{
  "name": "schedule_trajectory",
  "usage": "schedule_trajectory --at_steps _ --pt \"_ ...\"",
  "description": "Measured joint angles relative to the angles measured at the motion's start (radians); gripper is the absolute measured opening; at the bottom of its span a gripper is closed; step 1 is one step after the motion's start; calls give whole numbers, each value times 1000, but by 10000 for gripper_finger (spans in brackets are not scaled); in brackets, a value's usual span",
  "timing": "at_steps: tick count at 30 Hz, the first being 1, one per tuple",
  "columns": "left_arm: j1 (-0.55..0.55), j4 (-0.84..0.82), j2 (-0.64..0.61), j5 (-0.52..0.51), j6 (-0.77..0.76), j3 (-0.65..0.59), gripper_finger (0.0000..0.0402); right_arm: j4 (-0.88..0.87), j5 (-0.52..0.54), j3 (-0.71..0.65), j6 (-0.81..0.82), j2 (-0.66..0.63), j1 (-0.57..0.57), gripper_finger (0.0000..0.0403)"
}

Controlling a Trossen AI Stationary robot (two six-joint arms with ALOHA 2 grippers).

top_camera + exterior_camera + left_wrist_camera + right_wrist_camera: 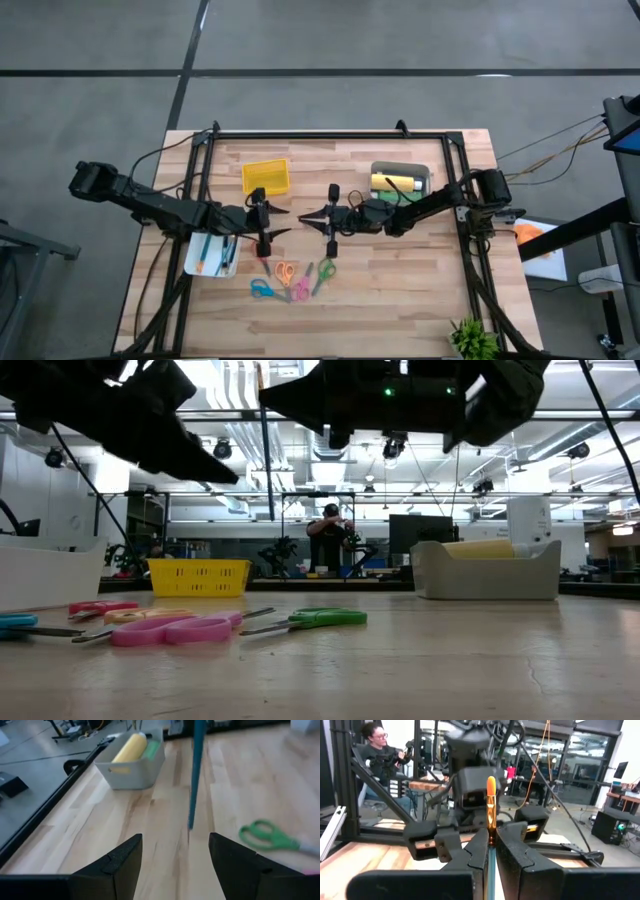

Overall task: Pick & Place Paint Supplies
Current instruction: Put the blue paintbrush into the white bin

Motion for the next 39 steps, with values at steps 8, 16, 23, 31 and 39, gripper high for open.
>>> schedule_trajectory --at_steps 8,16,23,31,39 --pt "0 110 0 0 -87 0 232 -88 0 91 1 38 0 22" --pt "0 111 0 0 -82 0 232 -16 2 169 -1 127 -8 22" --pt "0 101 0 0 -82 0 232 -42 2 214 -38 144 -6 22" --pt "0 98 0 0 -83 0 232 -23 31 178 -38 105 -6 22" --pt "0 107 0 1 -83 0 232 -7 30 181 -27 117 -6 22"
